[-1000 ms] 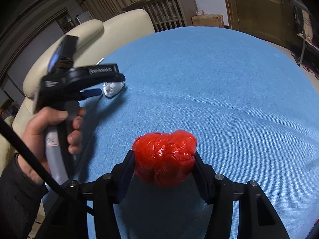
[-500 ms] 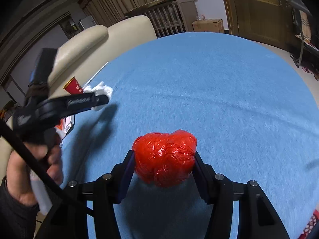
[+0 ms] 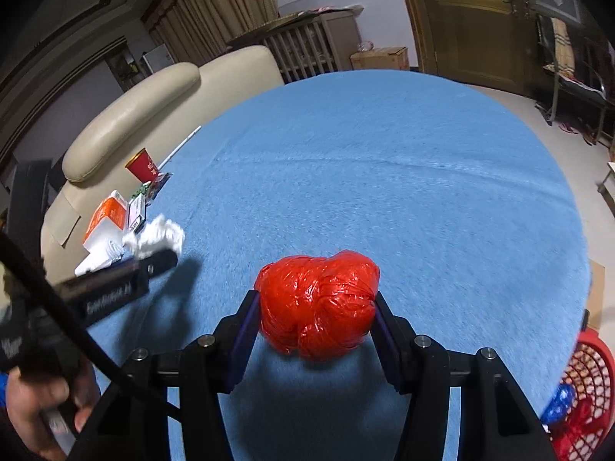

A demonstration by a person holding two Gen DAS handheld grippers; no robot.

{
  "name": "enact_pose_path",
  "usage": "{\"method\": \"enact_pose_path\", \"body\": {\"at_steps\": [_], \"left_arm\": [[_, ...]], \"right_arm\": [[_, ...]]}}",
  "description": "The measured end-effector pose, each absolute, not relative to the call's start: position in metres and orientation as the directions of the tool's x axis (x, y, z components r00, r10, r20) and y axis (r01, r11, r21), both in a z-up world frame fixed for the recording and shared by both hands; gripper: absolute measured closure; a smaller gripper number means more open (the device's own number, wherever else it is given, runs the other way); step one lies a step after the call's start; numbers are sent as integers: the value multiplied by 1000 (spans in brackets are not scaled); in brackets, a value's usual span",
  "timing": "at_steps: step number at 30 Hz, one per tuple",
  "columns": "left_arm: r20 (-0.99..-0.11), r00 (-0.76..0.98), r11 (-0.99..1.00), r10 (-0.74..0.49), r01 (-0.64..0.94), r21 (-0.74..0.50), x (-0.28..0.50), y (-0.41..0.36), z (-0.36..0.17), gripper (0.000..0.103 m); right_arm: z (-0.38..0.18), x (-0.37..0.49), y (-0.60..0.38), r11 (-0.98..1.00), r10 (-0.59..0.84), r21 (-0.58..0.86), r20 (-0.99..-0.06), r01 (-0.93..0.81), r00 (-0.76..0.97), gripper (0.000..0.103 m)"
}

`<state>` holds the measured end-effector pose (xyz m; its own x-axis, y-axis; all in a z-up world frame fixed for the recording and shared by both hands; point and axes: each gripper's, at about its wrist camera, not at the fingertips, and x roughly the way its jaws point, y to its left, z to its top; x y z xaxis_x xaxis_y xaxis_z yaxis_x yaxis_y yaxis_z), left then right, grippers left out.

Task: Collect trash
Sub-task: 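Carry the red bag and the white tissue with both grippers toward the red basket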

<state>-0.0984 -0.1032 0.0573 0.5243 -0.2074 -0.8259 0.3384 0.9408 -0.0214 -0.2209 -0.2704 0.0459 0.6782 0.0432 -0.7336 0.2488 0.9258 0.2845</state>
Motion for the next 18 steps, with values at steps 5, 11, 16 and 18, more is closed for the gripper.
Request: {"method": "enact_pose_path", "body": {"at_steps": [5,11,16,18], "left_arm": [[-815,535,932,-224,362,-18,-133,-107,64,62],[-799,554,919,-233,394,6,-166,-111,72,62],[-803,557,901,-211,430,61,-194,-117,65,62],[-806,552,893,-215,445,66,-203,-122,61,62]], "right_arm": [[53,-245,-270,919,24,289,-717,267,696,44],[54,-269,-273,902,8,309,-711,303,704,44],[56,-292,-277,894,1,320,-700,313,715,44],[58,-297,-281,893,-3,321,-698,316,716,44]]}}
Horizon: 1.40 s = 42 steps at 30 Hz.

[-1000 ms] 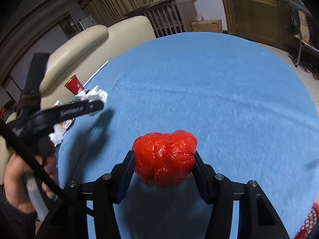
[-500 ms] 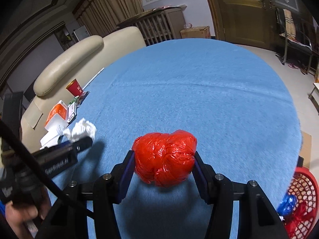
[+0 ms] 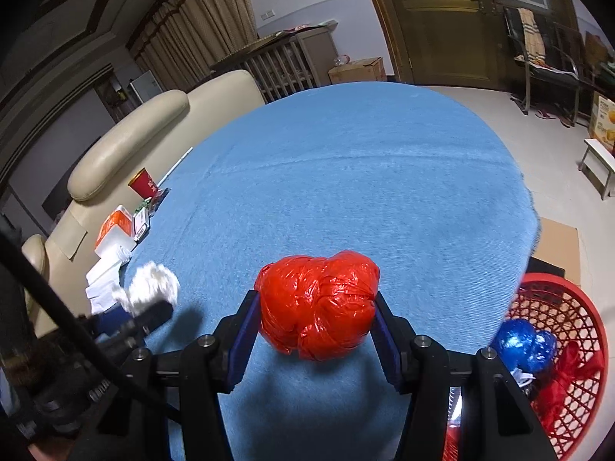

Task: Collect trash
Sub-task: 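Carry the red bag and the white tissue with both grippers toward the red basket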

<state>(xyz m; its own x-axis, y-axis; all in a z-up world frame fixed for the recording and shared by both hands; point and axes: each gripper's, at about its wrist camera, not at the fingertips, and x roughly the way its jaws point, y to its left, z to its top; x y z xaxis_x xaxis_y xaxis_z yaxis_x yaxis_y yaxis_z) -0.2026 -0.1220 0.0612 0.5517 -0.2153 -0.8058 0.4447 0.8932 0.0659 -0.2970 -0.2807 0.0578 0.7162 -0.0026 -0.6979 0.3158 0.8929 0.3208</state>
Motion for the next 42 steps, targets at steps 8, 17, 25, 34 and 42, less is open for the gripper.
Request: {"method": "enact_pose_path", "body": {"at_steps": [8,17,25,34,42], "left_arm": [[-777,558,868,-292,495,30,-219,-129,69,62],[-751,589,904,-299,428,-24,-214,-93,89,62],[-777,585,939,-230,343,-20,-200,-85,75,62],[-781,555,909,-287,415,-39,-187,-88,77,62],[-780,561,917,-277,397,-40,-204,-98,81,62]], "right_arm": [[64,-306,-279,905,-21,287,-707,314,707,44],[73,-321,-254,917,-33,275,-673,291,739,44],[72,-329,-273,919,-14,284,-670,274,742,44],[75,-302,-265,904,-15,310,-667,296,745,44],[80,-331,-268,906,-22,307,-654,292,757,44]]}}
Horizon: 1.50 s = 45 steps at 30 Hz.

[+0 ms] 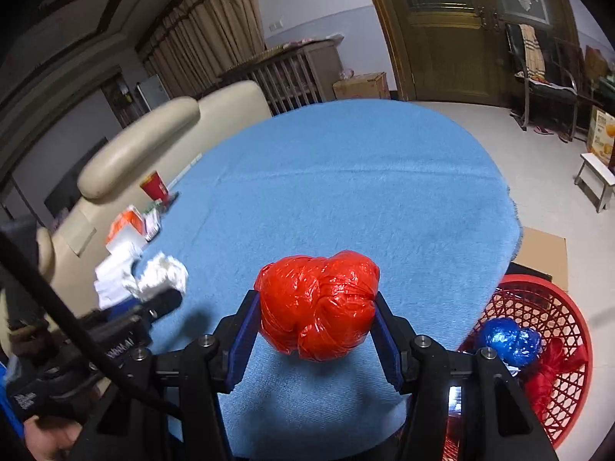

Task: Collect trash
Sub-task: 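Carry the red bag and the white tissue with both grippers toward the red basket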

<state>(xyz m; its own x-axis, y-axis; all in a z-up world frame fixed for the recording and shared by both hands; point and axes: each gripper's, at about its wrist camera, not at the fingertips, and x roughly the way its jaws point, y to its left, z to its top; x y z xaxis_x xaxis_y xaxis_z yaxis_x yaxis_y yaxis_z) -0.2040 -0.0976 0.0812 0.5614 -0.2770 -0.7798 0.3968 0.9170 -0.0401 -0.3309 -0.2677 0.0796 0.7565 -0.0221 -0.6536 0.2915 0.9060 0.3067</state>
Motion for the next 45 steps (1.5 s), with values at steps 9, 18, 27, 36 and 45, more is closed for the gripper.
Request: {"method": "enact_pose_path", "body": {"at_steps": [9,18,27,36,45], "left_arm": [[-786,546,906,-288,422,-39,-197,-107,70,62],[-752,569,883,-333,467,-38,-210,-119,88,62],[-761,578,909,-293,415,-35,-209,-118,93,62],[-753,549,864,-363,501,-51,-211,-135,86,63],[-781,512,840,-357,542,-29,-220,-157,83,63]], "right_arm": [[72,-321,-279,906,-3,312,-669,284,744,44],[91,-326,-259,920,-31,280,-644,274,764,44],[86,-334,-277,934,-8,259,-672,246,740,44],[74,-345,-278,900,-30,303,-677,315,735,44],[79,-365,-306,877,-68,323,-648,355,759,44]]}}
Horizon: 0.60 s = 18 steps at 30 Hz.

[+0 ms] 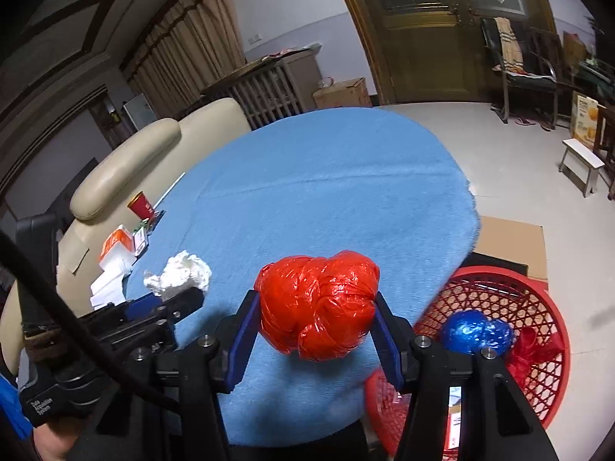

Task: Collect trash
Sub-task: 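Carry the red bag and the white tissue with both grippers toward the red basket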

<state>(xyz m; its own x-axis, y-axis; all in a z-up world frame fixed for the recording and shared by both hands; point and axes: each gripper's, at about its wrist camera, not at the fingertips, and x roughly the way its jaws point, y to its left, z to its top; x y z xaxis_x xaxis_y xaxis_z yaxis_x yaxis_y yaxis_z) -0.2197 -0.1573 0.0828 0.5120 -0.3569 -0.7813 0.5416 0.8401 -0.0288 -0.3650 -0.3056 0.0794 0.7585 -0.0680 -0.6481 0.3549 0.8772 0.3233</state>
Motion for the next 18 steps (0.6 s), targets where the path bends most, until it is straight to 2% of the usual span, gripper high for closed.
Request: {"method": "enact_pose_path", "body": {"at_steps": [18], "left_arm": [[-778,477,767,-409,641,-11,-240,-195,97,63]], "right_arm": [[83,-433,-351,826,-209,278,-657,491,724,44]]}}
